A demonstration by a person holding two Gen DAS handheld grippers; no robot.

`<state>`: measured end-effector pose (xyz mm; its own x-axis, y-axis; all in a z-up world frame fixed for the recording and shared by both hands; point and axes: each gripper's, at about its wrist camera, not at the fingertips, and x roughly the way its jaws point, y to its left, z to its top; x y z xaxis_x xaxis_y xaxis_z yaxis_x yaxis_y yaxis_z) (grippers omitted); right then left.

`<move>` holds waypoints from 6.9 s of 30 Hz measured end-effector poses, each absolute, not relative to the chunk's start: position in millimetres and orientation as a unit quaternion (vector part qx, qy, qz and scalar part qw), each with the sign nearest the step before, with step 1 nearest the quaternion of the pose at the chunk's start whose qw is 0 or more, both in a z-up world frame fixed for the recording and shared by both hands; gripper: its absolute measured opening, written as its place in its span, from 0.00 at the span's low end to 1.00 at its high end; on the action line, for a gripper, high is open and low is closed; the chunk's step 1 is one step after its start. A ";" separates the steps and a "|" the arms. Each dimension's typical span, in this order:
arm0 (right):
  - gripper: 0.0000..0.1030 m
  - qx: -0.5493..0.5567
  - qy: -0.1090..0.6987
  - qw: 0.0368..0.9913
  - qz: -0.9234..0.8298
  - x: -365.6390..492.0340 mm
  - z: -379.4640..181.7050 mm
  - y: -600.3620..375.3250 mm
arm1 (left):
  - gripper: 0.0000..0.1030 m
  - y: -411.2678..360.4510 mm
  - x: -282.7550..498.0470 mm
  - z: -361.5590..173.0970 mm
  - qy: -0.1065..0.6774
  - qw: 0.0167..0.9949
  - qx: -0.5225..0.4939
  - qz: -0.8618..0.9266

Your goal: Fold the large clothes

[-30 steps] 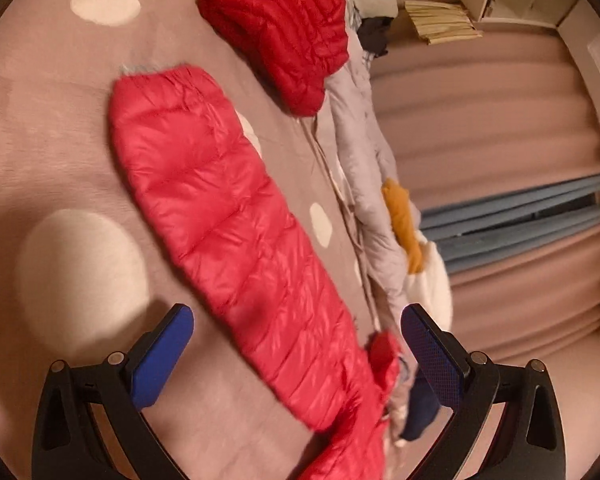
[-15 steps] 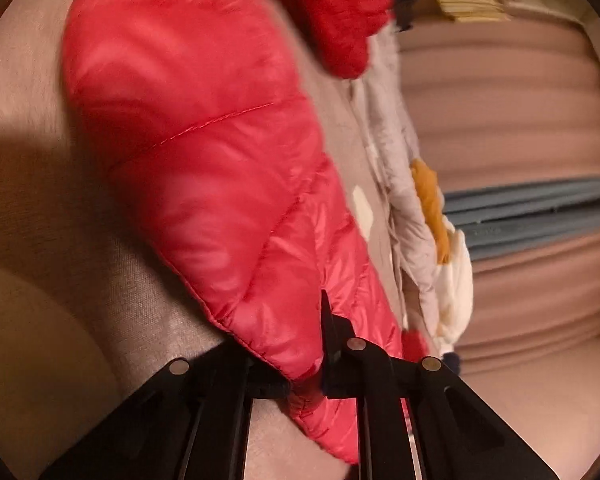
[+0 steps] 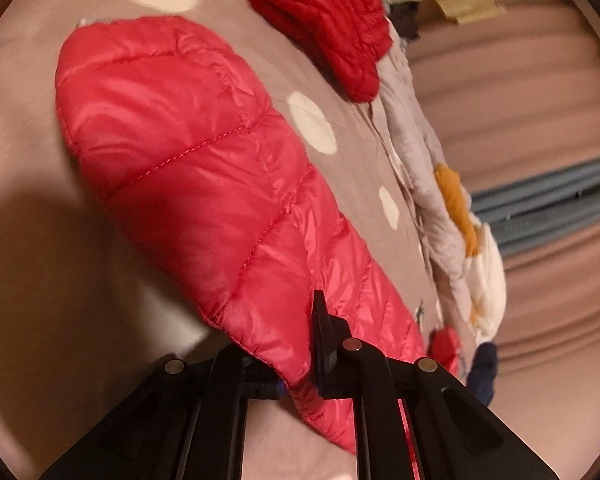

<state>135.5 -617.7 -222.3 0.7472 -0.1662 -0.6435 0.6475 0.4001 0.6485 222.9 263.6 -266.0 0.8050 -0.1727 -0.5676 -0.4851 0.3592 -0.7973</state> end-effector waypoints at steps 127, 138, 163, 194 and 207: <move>0.78 0.072 0.319 0.913 -0.243 206.6 -138.1 -372.1 | 0.10 -40.1 262.8 -129.6 0.242 0.968 -0.019 0.061; 0.80 0.091 0.350 0.900 -0.245 201.7 -157.7 -381.4 | 0.78 -112.7 220.6 -137.5 0.263 0.964 0.020 -0.021; 0.97 0.116 0.421 0.898 0.049 301.5 -172.8 -189.6 | 0.42 33.1 240.5 -172.4 0.293 0.931 -0.112 0.188; 0.83 0.094 0.401 0.910 -0.059 274.2 -169.3 -323.8 | 0.29 7.8 256.2 -167.3 0.297 0.947 -0.099 0.074; 0.16 0.068 0.408 0.910 -0.013 285.4 -197.0 -308.8 | 0.18 -32.1 311.1 -224.5 0.366 0.929 -0.046 0.006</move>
